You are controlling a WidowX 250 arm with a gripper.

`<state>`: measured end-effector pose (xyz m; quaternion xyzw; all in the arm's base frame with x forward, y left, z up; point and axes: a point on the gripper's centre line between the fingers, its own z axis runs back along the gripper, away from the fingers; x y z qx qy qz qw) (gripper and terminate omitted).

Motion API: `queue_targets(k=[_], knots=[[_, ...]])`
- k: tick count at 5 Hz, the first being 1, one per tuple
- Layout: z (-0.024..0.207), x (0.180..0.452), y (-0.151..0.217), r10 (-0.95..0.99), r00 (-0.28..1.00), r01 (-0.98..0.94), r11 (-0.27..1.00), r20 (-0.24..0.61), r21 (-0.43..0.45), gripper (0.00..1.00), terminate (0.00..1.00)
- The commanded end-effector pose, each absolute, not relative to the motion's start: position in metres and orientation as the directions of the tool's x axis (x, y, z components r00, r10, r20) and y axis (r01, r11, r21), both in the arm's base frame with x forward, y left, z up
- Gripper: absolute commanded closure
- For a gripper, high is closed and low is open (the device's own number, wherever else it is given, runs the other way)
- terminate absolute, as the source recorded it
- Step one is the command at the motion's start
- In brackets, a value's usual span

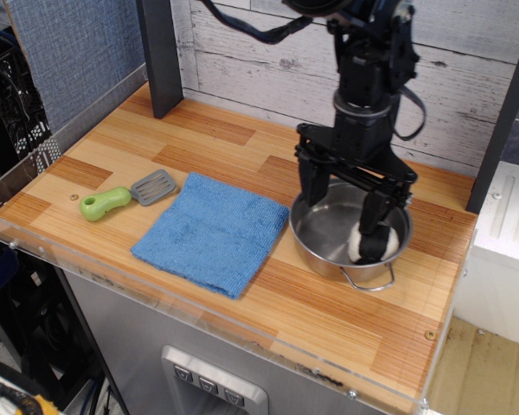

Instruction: Move the sushi out of the steel pot

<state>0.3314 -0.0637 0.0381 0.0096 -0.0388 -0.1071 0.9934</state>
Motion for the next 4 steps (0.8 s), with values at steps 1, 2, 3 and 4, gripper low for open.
queue_targets(k=[1,2,3,4], knots=[[0.066,0.328,-0.072,-0.236,0.957,0.230,0.972,0.167,0.051,0.00,0.00],[0.064,0.326,-0.072,-0.235,0.958,0.230,0.972,0.162,0.051,0.00,0.00],[0.056,0.323,-0.073,-0.236,0.961,0.231,0.972,0.147,0.050,0.00,0.00],[0.045,0.322,-0.075,-0.241,0.962,0.235,0.970,0.129,0.056,0.00,0.00]])
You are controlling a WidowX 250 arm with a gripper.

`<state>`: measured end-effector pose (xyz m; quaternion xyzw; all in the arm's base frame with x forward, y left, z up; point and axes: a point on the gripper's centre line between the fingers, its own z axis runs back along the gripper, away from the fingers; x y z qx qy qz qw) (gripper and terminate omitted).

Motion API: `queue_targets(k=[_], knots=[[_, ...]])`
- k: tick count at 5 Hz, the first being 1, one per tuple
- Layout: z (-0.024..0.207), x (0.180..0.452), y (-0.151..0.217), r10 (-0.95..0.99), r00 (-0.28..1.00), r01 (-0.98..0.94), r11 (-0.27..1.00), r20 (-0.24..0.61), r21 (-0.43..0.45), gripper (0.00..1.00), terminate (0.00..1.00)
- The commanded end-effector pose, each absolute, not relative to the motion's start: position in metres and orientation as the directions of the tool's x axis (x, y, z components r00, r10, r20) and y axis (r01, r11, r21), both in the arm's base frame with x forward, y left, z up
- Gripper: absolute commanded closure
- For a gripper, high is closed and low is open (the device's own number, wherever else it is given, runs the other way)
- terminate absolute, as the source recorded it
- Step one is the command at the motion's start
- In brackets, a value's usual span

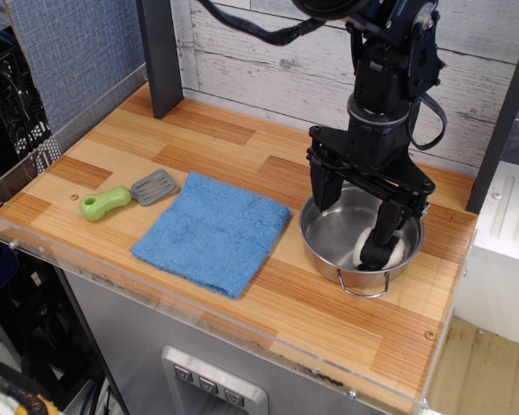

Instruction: Move the sushi out of the steel pot

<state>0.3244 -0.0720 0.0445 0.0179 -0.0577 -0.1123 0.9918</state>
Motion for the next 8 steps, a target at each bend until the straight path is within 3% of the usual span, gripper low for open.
queue_targets(k=[1,3,4,8], knots=[[0.041,0.322,-0.078,-0.248,0.961,0.243,0.969,0.122,0.052,0.00,0.00],[0.056,0.329,-0.089,-0.260,0.952,0.256,0.966,0.163,0.041,0.00,0.00],[0.062,0.330,-0.091,-0.263,0.948,0.269,0.963,0.178,-0.010,0.00,0.00],[0.008,0.320,-0.068,-0.188,0.981,0.189,0.981,0.043,-0.036,0.00,0.00]])
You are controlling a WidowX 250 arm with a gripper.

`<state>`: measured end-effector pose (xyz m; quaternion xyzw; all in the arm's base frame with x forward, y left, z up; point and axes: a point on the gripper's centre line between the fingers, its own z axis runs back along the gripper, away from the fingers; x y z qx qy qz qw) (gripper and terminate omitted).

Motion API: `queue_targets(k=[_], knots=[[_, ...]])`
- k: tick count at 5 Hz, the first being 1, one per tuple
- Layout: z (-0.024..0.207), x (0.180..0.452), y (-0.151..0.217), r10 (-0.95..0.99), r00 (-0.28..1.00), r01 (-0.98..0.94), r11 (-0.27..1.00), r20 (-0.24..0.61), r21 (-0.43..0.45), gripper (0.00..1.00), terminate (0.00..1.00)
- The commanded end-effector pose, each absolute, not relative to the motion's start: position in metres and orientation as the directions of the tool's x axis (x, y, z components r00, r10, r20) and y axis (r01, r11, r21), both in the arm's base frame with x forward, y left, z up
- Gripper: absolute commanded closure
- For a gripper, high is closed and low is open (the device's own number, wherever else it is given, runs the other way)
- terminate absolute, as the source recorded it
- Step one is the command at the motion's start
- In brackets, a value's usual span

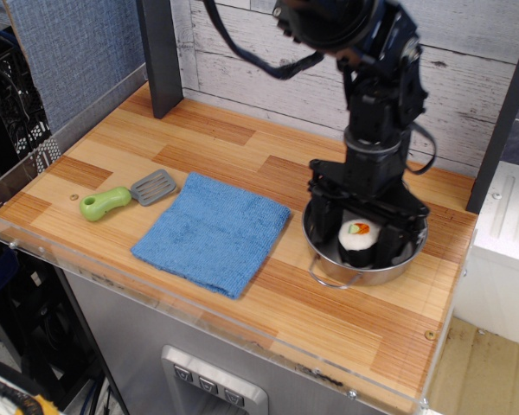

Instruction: Move the sushi out of the steel pot

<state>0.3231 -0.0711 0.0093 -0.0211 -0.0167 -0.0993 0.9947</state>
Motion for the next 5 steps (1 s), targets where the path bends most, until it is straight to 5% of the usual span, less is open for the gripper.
queue_targets(k=[1,3,4,5], knots=[[0.011,0.321,-0.067,-0.180,0.983,0.182,0.983,0.049,-0.040,1.00,0.00],[0.065,0.325,-0.050,-0.179,0.971,0.195,0.977,0.158,-0.092,1.00,0.00],[0.103,0.327,0.001,-0.019,0.973,0.042,0.995,0.230,-0.094,1.00,0.00],[0.101,0.330,0.049,0.132,0.970,-0.119,0.990,0.204,-0.073,1.00,0.00]])
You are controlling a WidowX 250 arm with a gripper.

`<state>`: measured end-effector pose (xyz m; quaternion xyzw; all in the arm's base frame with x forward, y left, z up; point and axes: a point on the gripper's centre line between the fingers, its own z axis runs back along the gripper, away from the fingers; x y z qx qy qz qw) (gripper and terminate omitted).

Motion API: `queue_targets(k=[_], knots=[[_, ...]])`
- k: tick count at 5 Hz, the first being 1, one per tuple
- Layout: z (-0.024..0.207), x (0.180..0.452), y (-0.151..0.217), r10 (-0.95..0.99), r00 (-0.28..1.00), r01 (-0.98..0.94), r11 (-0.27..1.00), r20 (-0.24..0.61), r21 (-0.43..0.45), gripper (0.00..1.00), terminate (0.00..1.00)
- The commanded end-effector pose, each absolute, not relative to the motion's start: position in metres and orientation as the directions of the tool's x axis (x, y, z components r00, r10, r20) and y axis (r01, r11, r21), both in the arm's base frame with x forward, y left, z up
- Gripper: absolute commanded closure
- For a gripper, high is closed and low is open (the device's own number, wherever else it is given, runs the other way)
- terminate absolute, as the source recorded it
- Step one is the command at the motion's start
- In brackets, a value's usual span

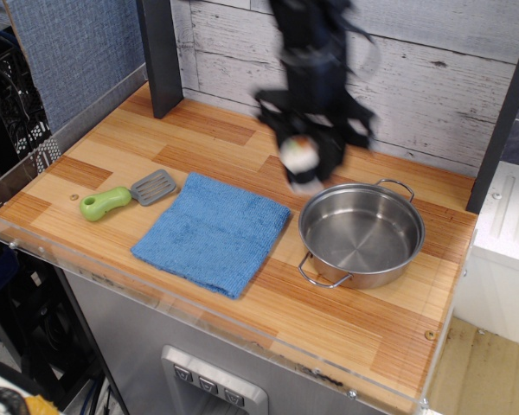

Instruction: Move the sushi out of the steel pot

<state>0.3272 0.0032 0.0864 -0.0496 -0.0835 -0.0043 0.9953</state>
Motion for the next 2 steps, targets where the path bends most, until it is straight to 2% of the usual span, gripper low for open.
queue_targets(k=[1,2], knots=[[0.089,0.336,0.098,0.233,0.956,-0.235,0.972,0.177,-0.013,1.00,0.00],[0.083,0.350,0.148,0.260,0.948,-0.274,0.960,0.181,0.054,1.00,0.00]])
